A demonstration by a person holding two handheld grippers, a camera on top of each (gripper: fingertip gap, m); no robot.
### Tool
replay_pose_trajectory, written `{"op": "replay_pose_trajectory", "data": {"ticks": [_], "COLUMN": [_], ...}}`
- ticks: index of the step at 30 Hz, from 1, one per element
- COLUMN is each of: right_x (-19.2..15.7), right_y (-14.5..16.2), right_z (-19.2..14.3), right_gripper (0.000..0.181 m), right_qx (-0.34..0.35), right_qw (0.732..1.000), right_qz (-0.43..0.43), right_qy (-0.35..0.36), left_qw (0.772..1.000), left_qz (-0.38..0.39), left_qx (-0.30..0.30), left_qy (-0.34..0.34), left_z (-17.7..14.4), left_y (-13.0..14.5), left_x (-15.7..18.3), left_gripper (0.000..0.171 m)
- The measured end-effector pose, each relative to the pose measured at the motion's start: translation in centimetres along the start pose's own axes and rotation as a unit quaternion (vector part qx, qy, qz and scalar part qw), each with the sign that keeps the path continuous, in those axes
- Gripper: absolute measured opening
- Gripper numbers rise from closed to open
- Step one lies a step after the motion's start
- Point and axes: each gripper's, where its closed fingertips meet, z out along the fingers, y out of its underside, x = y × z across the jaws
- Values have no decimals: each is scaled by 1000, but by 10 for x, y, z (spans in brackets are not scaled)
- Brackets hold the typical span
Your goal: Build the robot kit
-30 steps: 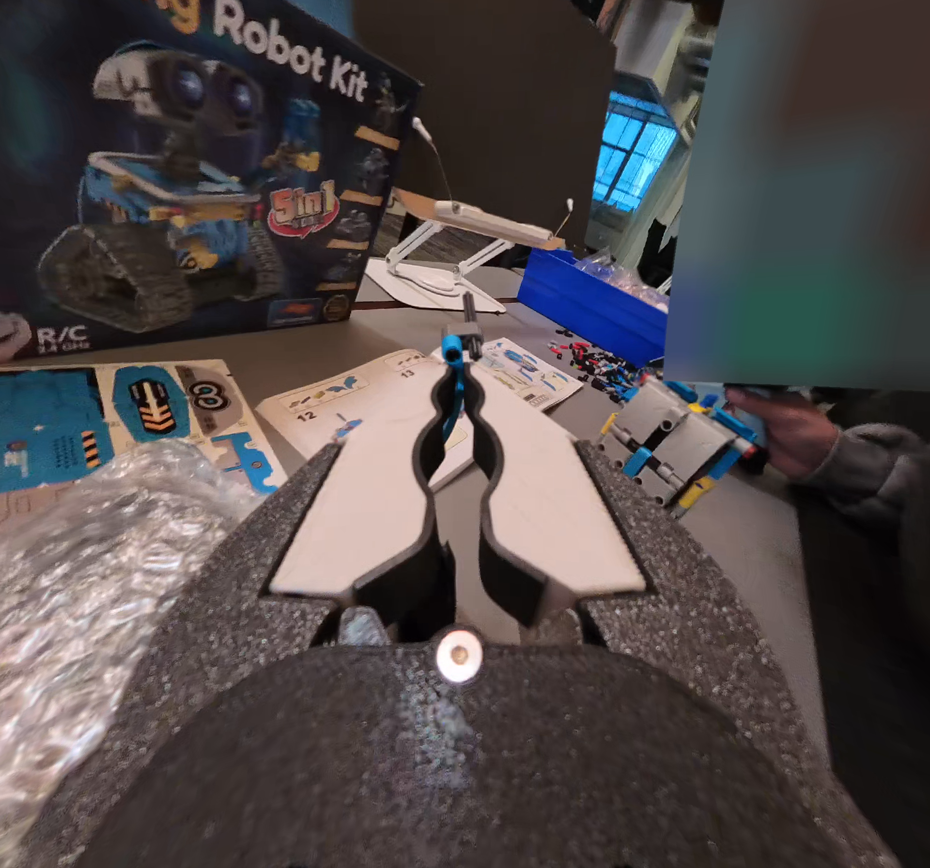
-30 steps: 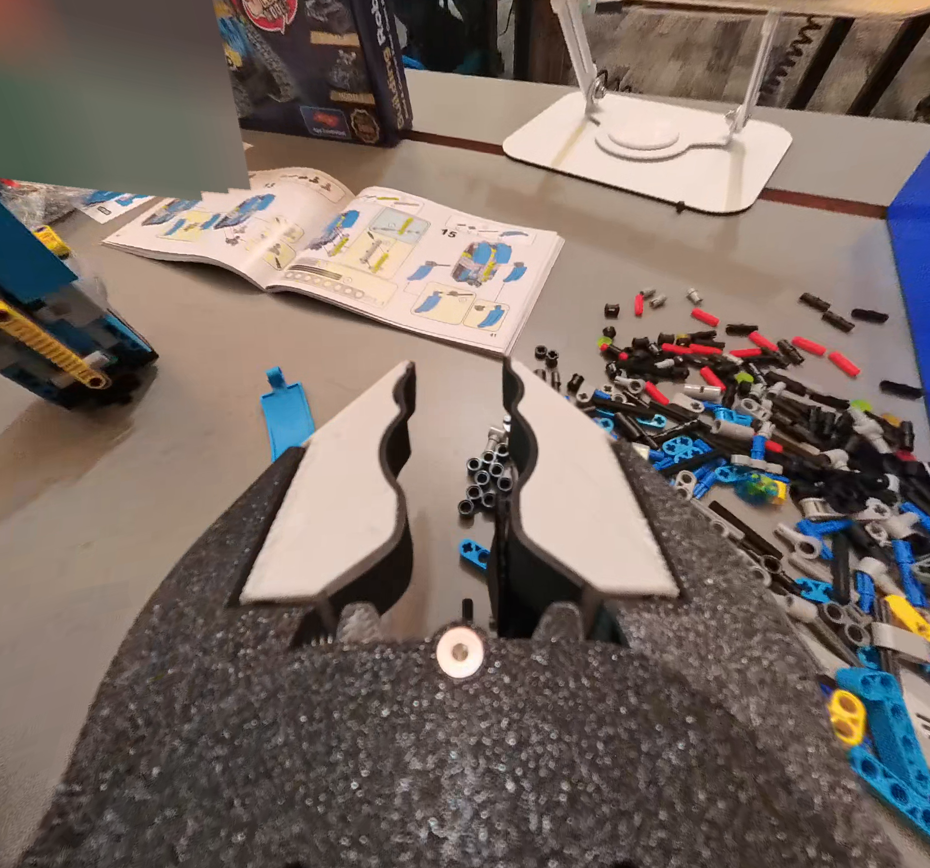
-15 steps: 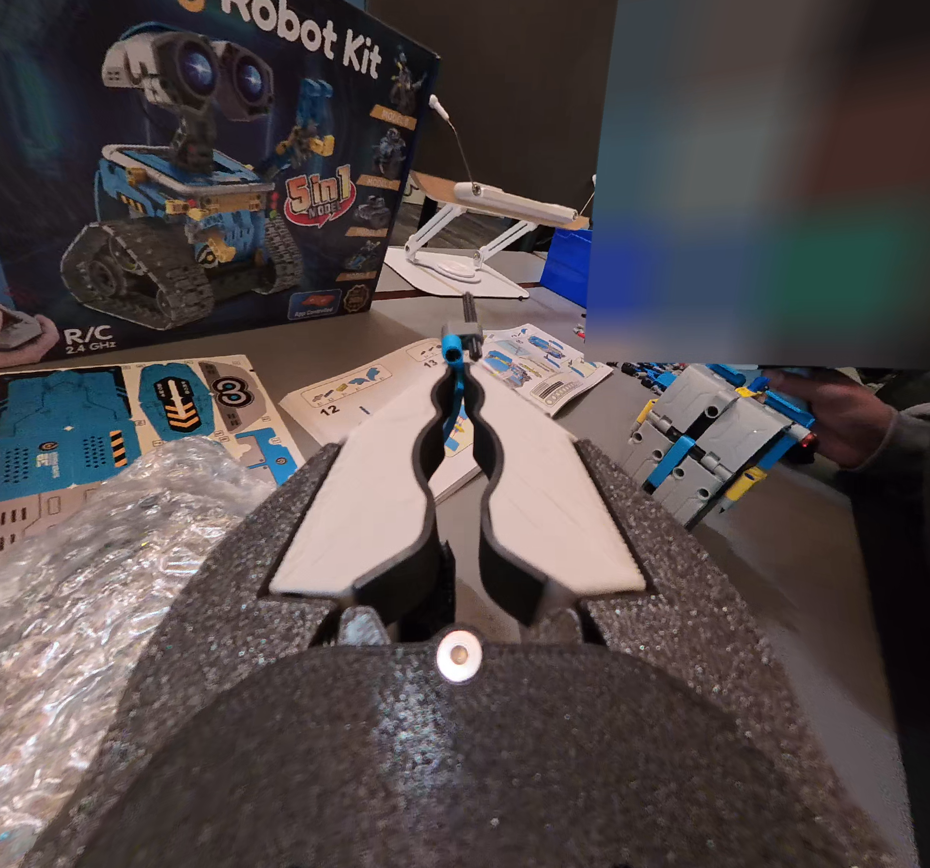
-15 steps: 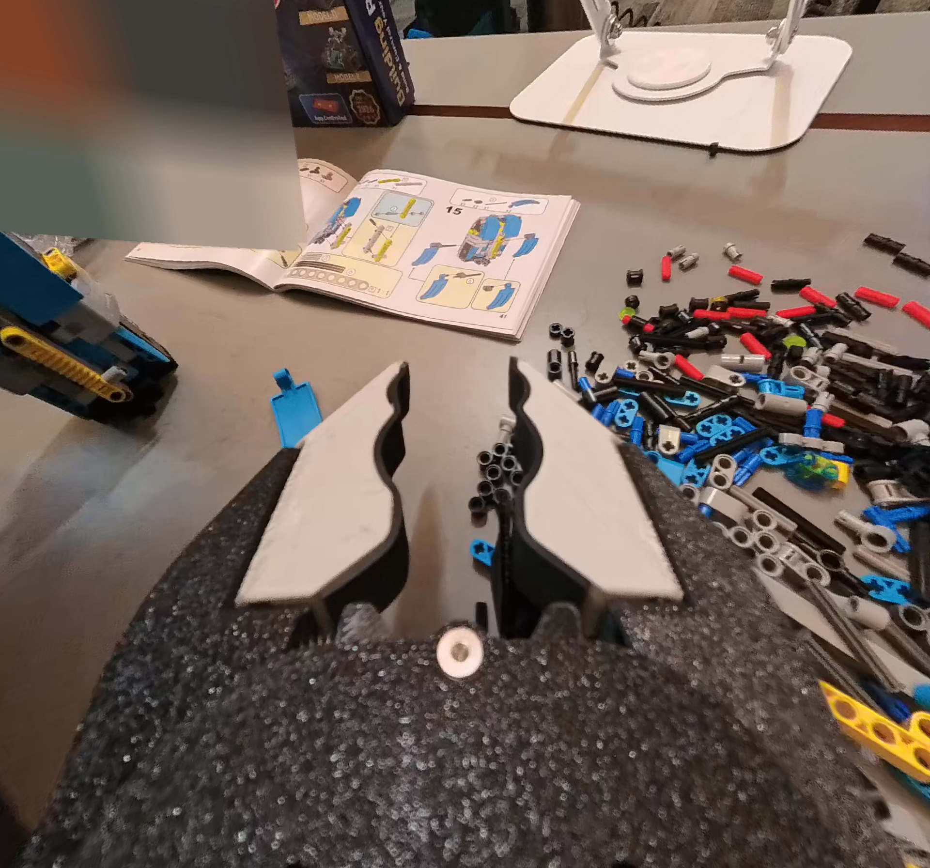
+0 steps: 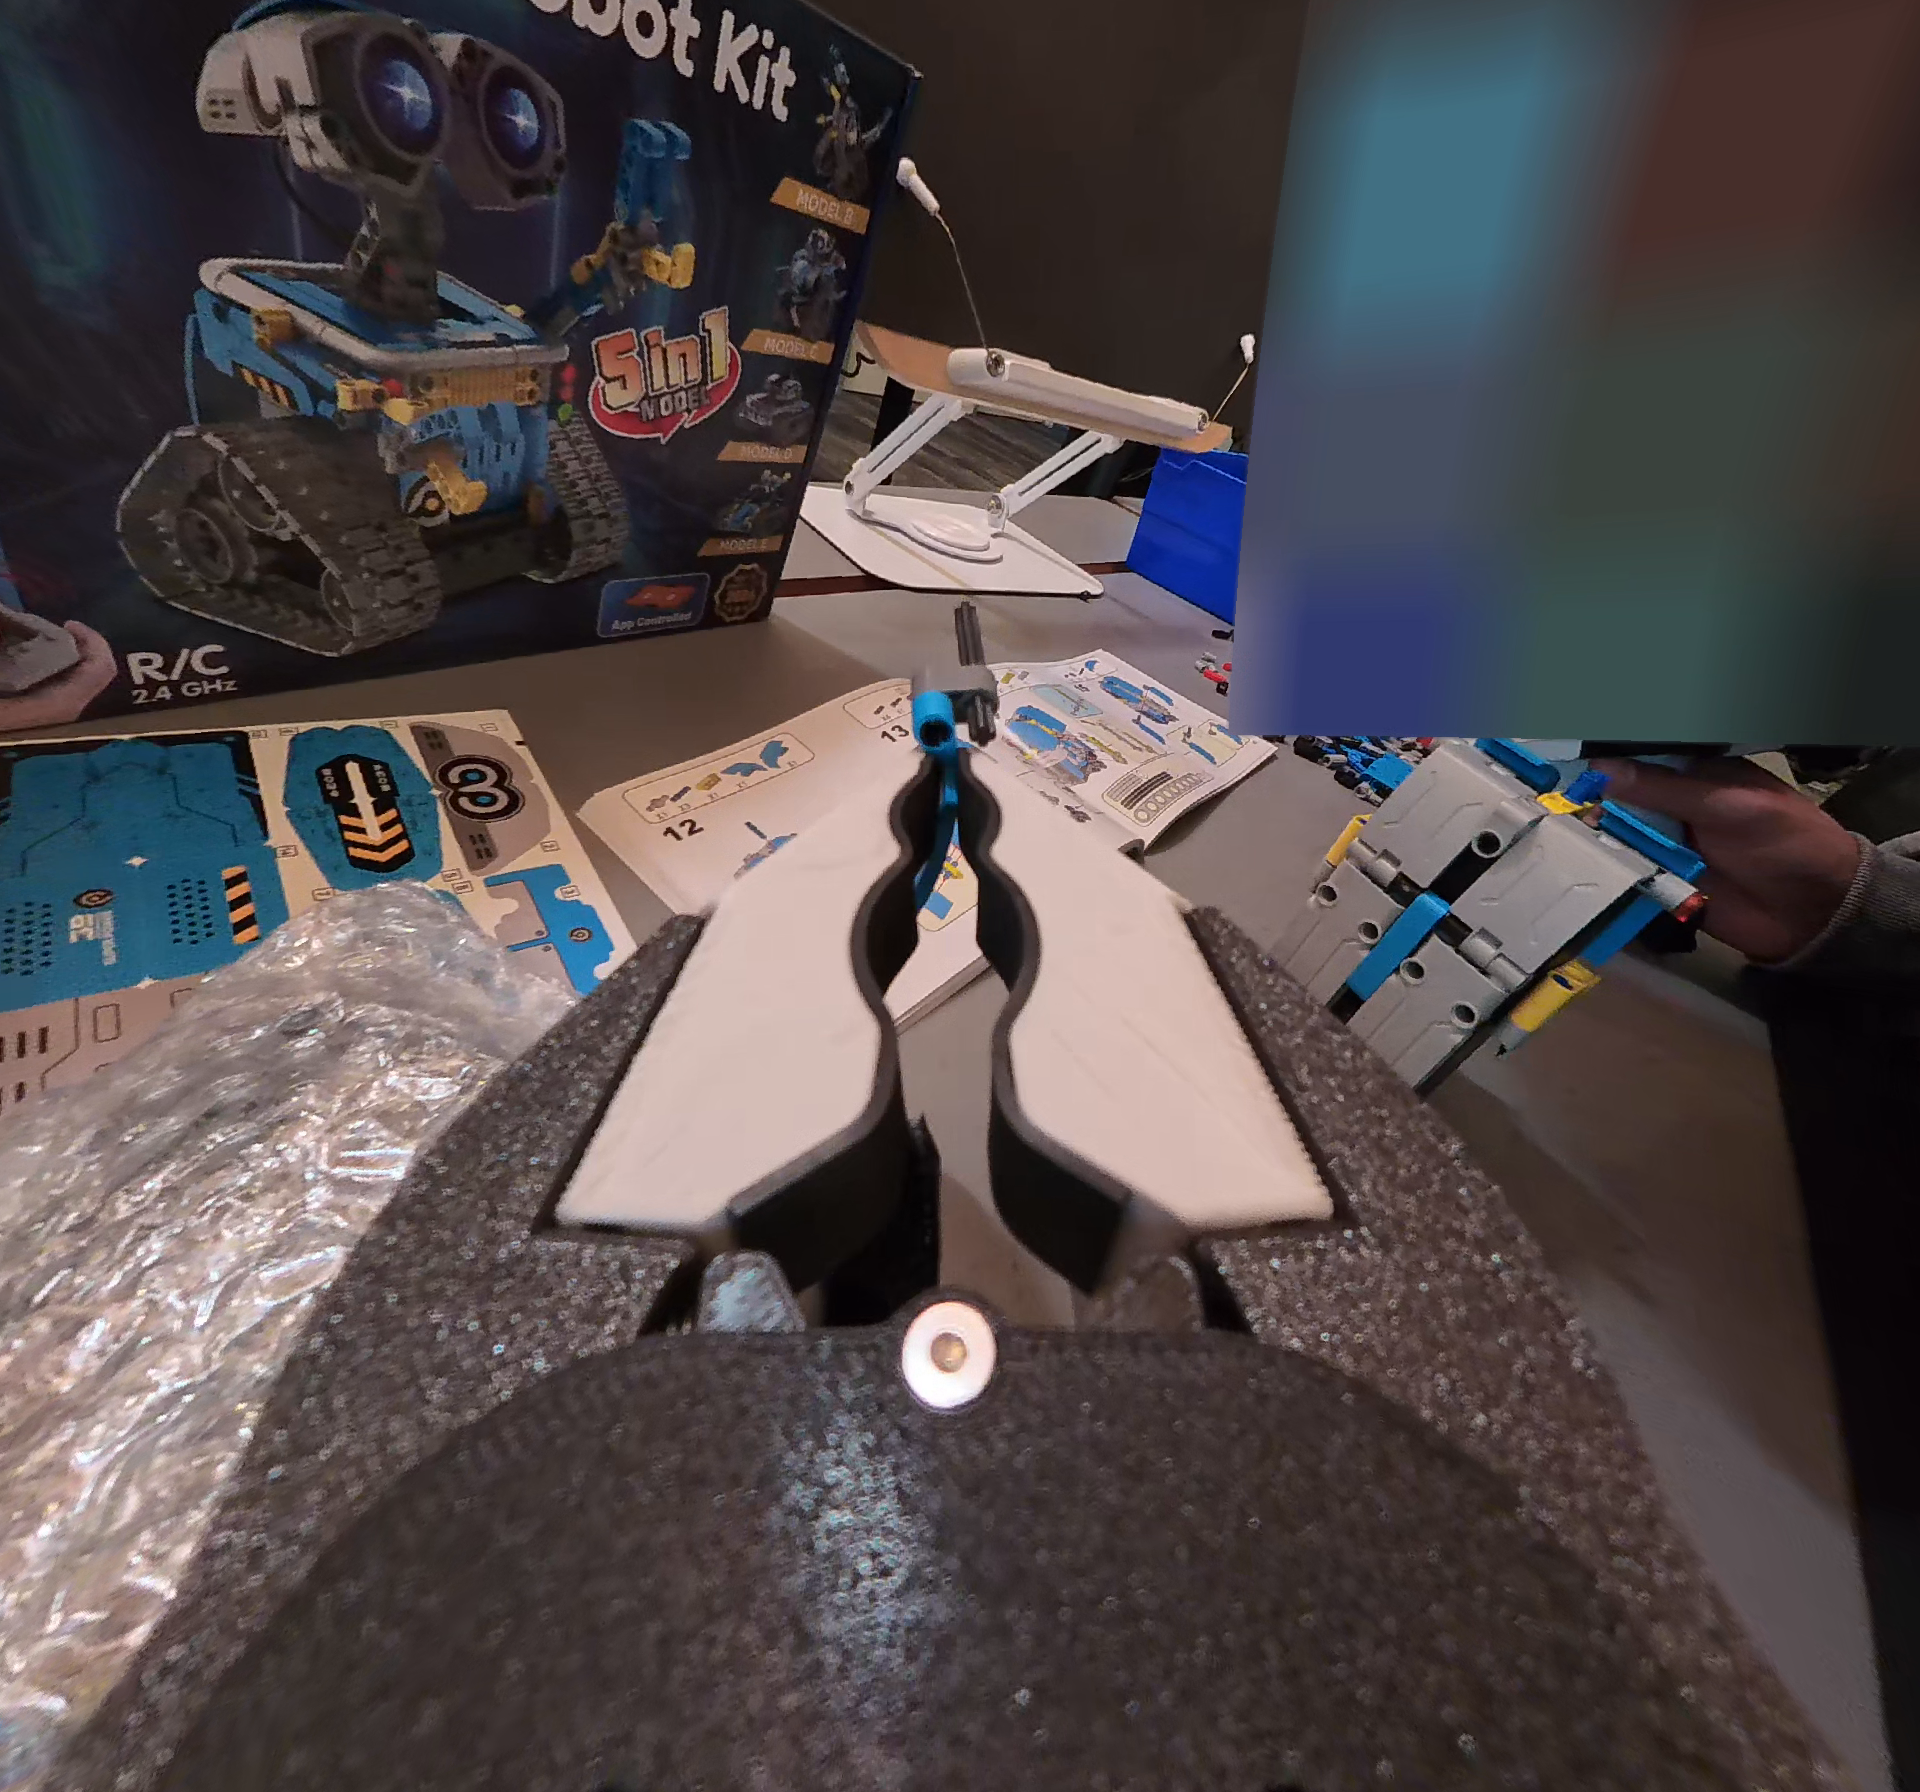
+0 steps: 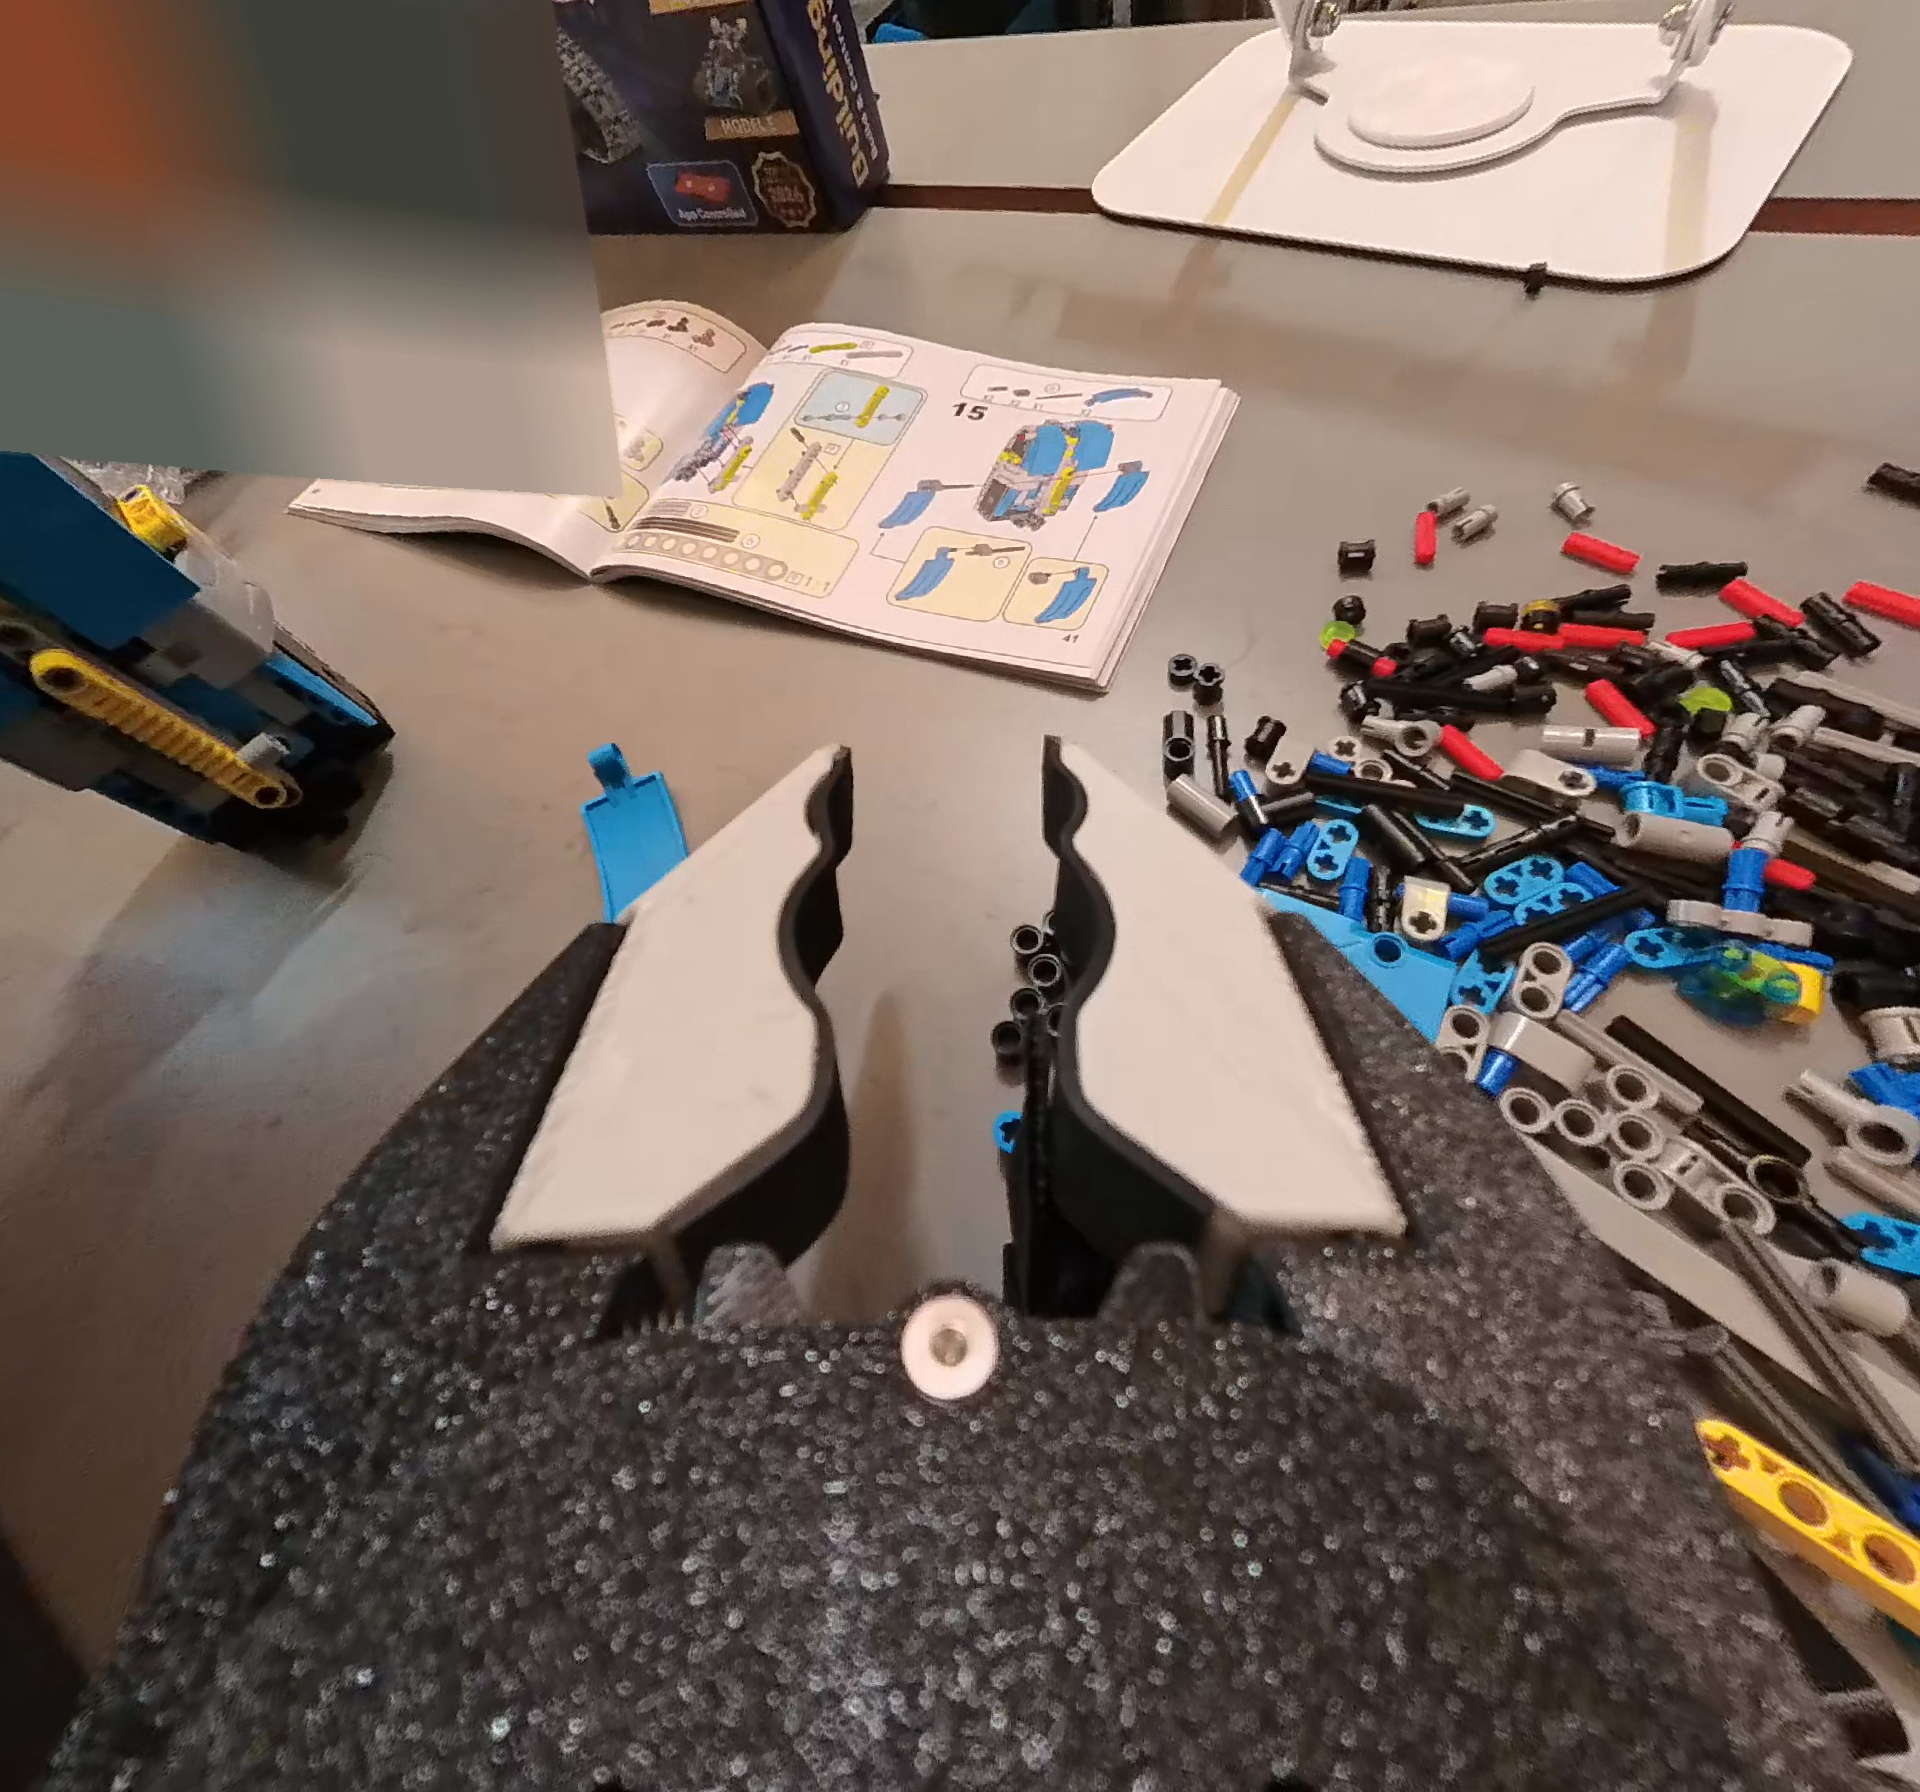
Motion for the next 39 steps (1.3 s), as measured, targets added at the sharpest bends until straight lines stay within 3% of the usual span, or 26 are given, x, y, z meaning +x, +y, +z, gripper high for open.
{"op": "replay_pose_trajectory", "data": {"ticks": [31,35,39], "right_x": [-5,-23,-78], "right_y": [0,-7,-12], "right_z": [0,0,-2], "right_gripper": [34,35,35], "right_qx": [-1,14,30], "right_qw": [1000,999,991], "right_qz": [3,-24,-65], "right_qy": [-12,-34,-117], "left_qw": [1000,999,995], "left_qz": [-7,9,81], "left_qx": [-4,-18,-36], "left_qy": [-14,-25,-52], "left_z": [0,3,6], "left_y": [2,5,8], "left_x": [-4,1,8], "left_gripper": [2,2,1]}}
